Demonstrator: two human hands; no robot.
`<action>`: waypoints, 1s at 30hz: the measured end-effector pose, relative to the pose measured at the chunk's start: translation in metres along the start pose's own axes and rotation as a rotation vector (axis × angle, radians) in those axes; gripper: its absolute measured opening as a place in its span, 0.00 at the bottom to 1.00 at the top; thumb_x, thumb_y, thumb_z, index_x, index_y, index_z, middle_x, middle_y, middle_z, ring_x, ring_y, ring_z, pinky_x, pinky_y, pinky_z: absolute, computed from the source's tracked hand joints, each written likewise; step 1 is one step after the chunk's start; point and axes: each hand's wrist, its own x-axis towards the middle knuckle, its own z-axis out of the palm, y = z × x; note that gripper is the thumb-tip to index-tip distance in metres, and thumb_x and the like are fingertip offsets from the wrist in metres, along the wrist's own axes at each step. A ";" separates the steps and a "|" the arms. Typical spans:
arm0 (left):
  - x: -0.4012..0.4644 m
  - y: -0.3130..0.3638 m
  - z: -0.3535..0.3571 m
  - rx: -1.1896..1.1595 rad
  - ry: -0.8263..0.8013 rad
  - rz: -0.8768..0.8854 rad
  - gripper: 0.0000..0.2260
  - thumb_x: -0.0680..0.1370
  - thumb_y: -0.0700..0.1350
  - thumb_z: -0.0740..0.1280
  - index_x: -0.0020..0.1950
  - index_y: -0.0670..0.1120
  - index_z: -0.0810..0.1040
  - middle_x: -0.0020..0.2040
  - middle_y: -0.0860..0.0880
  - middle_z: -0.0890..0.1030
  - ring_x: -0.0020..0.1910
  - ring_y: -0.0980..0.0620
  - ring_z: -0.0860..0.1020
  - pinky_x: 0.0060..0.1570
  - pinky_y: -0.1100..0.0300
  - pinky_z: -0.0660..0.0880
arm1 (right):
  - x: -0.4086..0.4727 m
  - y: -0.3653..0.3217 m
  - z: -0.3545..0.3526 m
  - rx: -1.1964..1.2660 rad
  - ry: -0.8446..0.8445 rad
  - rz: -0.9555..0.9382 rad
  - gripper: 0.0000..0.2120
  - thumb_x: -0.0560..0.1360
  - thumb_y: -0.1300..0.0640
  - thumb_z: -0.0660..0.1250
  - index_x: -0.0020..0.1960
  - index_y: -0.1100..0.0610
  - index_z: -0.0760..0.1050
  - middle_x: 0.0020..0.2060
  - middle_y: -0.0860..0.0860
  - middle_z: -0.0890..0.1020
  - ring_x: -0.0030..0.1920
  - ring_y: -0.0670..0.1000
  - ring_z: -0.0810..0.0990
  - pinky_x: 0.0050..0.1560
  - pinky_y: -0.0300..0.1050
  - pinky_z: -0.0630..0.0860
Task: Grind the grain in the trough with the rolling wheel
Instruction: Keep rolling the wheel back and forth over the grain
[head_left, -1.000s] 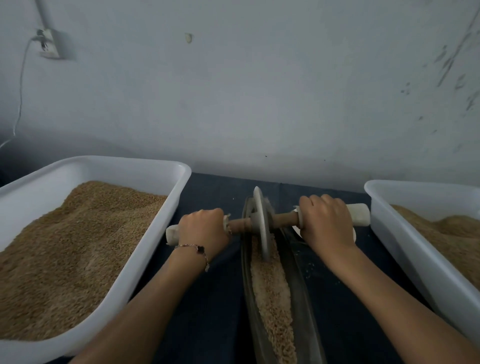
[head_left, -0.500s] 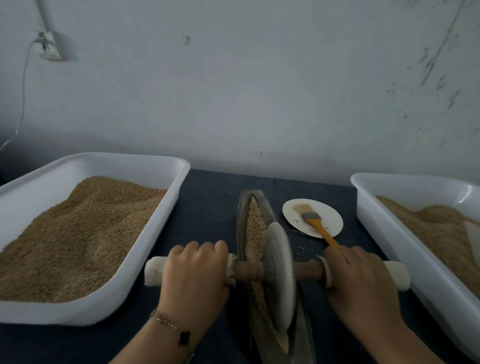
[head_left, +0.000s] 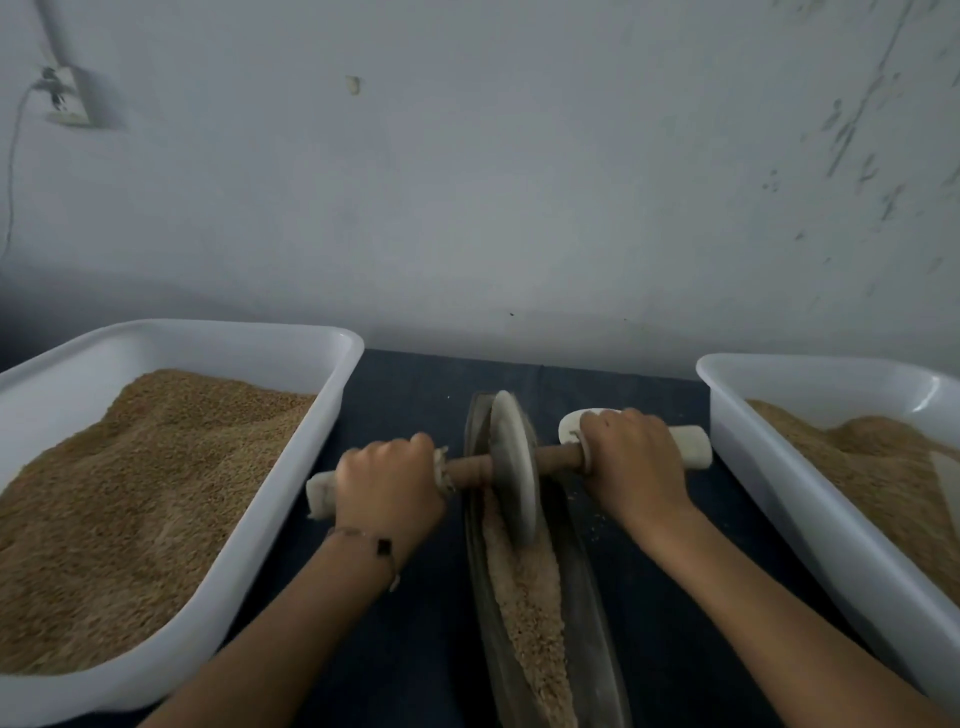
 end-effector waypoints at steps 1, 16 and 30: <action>0.010 -0.001 0.003 -0.024 -0.014 -0.007 0.12 0.75 0.52 0.62 0.36 0.53 0.61 0.31 0.56 0.67 0.30 0.57 0.67 0.35 0.59 0.64 | 0.009 0.000 0.003 -0.014 0.009 0.003 0.07 0.70 0.57 0.69 0.39 0.53 0.71 0.36 0.50 0.79 0.38 0.52 0.76 0.37 0.45 0.64; 0.008 0.001 0.002 0.077 0.035 0.056 0.10 0.75 0.52 0.64 0.39 0.51 0.64 0.31 0.55 0.65 0.33 0.55 0.68 0.36 0.60 0.63 | -0.001 0.001 0.004 -0.006 0.014 0.020 0.15 0.67 0.62 0.72 0.34 0.52 0.65 0.30 0.50 0.77 0.31 0.51 0.70 0.34 0.45 0.63; -0.076 0.001 -0.034 0.091 -0.112 0.137 0.08 0.74 0.52 0.60 0.41 0.53 0.61 0.33 0.56 0.64 0.34 0.55 0.66 0.35 0.60 0.60 | -0.088 0.001 -0.055 0.039 0.015 -0.097 0.30 0.49 0.65 0.80 0.32 0.48 0.60 0.24 0.44 0.66 0.27 0.46 0.60 0.29 0.39 0.53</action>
